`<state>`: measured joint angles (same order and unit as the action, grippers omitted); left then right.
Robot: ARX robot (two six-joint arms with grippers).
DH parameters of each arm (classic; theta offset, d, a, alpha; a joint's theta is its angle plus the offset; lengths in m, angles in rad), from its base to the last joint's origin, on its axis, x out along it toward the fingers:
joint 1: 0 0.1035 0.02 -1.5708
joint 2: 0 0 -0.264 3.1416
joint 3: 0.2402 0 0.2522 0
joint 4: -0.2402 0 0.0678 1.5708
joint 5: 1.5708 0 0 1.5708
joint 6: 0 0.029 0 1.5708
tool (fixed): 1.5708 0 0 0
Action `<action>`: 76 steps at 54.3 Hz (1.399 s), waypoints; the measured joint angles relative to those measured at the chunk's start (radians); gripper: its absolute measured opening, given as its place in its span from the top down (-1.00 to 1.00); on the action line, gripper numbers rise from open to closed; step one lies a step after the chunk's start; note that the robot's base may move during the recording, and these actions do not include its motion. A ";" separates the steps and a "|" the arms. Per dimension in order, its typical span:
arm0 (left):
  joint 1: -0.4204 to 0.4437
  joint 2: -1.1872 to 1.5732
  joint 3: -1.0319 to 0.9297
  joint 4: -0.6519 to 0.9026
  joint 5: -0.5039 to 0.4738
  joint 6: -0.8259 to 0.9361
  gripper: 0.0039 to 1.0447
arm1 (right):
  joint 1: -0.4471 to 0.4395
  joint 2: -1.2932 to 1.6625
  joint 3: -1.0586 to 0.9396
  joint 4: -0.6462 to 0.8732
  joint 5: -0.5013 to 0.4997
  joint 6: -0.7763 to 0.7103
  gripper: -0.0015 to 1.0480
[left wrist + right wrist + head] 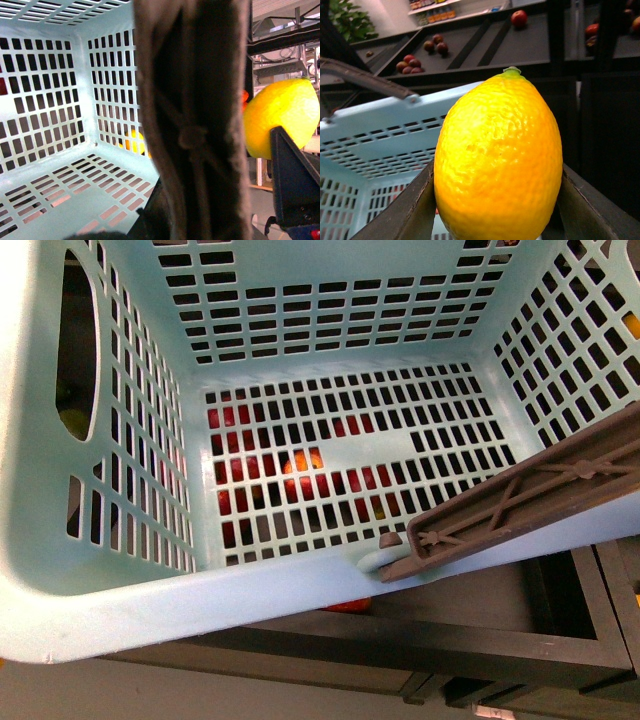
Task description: Pick lemon and mango into basket
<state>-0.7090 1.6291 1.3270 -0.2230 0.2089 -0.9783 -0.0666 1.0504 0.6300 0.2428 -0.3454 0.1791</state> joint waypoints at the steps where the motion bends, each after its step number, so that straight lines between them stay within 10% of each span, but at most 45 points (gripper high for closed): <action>1: 0.000 0.000 0.000 0.000 0.000 0.000 0.92 | 0.027 0.007 0.000 0.003 0.010 0.002 -0.10; 15: 0.000 0.000 0.000 0.000 0.001 0.000 0.92 | 0.209 0.137 -0.006 0.036 0.125 0.018 -0.19; 28: 0.000 0.000 0.000 0.000 -0.002 0.000 0.92 | 0.184 0.118 -0.019 0.026 0.132 0.052 -0.86; 39: 0.000 0.001 0.000 -0.001 -0.002 0.000 0.92 | 0.077 -0.017 -0.047 -0.030 0.206 0.058 -0.83; 42: -0.002 0.001 0.000 -0.002 0.000 0.004 0.92 | 0.058 -0.128 -0.222 0.258 0.335 -0.100 -0.35; 59: -0.002 0.001 0.000 -0.002 -0.002 0.005 0.92 | 0.063 -0.303 -0.441 0.305 0.346 -0.170 0.92; 76: -0.002 0.001 0.000 -0.002 0.001 0.005 0.92 | 0.064 -0.473 -0.545 0.239 0.345 -0.174 0.96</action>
<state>-0.7105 1.6302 1.3270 -0.2245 0.2100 -0.9737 -0.0021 0.5777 0.0853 0.4820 -0.0002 0.0051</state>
